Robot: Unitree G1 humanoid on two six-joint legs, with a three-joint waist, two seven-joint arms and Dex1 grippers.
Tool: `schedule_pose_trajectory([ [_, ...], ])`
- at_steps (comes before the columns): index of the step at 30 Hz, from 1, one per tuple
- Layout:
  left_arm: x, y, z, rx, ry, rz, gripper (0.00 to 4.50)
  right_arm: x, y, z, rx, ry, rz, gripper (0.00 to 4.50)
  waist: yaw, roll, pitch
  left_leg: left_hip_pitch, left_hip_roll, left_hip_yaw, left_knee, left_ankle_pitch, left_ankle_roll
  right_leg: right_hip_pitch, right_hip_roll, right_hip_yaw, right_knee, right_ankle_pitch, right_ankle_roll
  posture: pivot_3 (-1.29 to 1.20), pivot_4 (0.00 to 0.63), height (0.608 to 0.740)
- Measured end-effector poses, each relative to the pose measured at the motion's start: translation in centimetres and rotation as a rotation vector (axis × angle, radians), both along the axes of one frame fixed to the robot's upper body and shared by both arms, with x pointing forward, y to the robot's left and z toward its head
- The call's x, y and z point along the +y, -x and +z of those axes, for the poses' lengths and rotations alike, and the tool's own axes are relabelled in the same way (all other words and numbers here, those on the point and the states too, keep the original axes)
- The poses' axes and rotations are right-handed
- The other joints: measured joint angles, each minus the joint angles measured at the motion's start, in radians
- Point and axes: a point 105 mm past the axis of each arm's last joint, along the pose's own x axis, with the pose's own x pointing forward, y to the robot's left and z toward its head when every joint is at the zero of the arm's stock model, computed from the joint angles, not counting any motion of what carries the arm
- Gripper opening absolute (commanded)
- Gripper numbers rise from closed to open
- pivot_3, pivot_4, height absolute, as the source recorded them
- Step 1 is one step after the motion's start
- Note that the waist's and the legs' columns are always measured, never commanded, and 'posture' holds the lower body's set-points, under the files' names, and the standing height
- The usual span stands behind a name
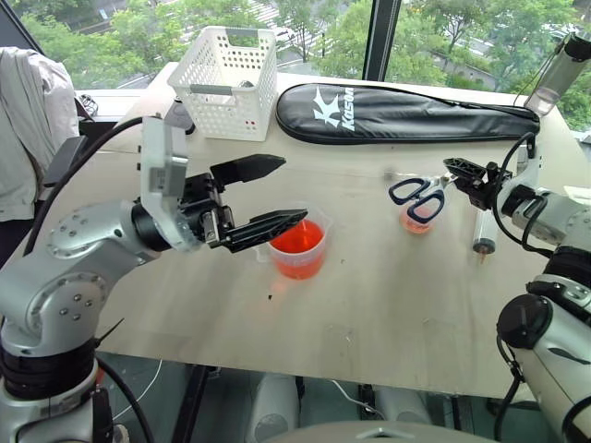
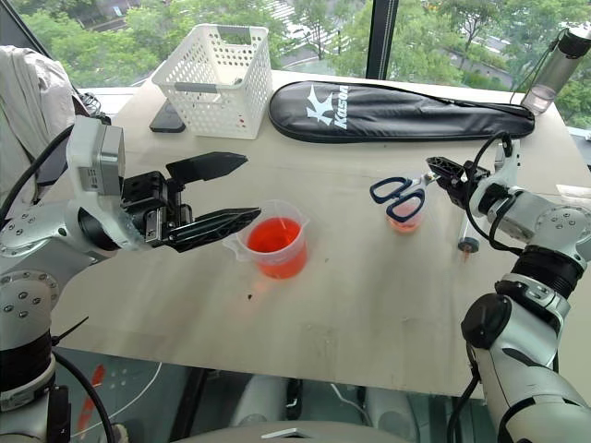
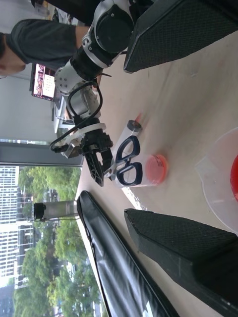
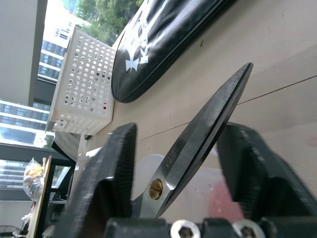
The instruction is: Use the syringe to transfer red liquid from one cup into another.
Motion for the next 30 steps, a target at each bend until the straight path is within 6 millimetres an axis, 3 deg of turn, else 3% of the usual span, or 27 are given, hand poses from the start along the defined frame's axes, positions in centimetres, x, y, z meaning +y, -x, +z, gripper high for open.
schedule_pose_trajectory([
  [1,0.1,0.0,0.0,0.001,-0.002,0.008,4.50,0.3,-0.1,0.3,-0.030,-0.042,0.006,0.63,0.000,0.000,0.000,0.000,0.000,0.000,0.000,0.000,0.000,0.000,0.000,0.000,0.000,0.000,0.000,0.00,0.150,0.724],
  [2,0.1,0.0,0.0,0.001,-0.002,0.008,4.50,0.2,-0.1,0.3,-0.031,-0.042,0.004,0.63,0.000,0.000,0.000,0.000,0.000,0.000,0.000,0.000,0.000,0.000,0.000,0.000,0.000,0.000,0.000,0.00,0.150,0.724],
  [4,0.2,-0.1,-0.1,0.005,-0.001,0.014,4.50,0.5,-0.1,1.0,-0.068,-0.085,0.020,0.07,0.000,0.001,0.000,0.001,0.000,0.000,0.000,0.000,0.000,0.000,0.000,0.000,0.000,0.000,0.000,0.00,0.150,0.724],
  [5,0.2,-0.1,-0.1,0.005,-0.001,0.015,4.50,0.8,-0.1,1.8,-0.100,-0.113,0.037,0.03,0.000,0.000,0.000,0.002,0.000,0.000,0.000,0.000,0.000,0.001,0.000,0.000,0.000,0.000,0.000,0.00,0.150,0.724],
  [30,-0.6,-0.3,-0.4,0.004,0.026,-0.018,4.50,-1.3,0.9,3.3,-0.054,-0.243,-0.095,0.03,0.000,0.002,0.000,0.000,0.000,0.000,-0.003,0.000,0.000,0.000,0.001,0.001,-0.002,0.000,0.000,0.00,0.150,0.724],
])
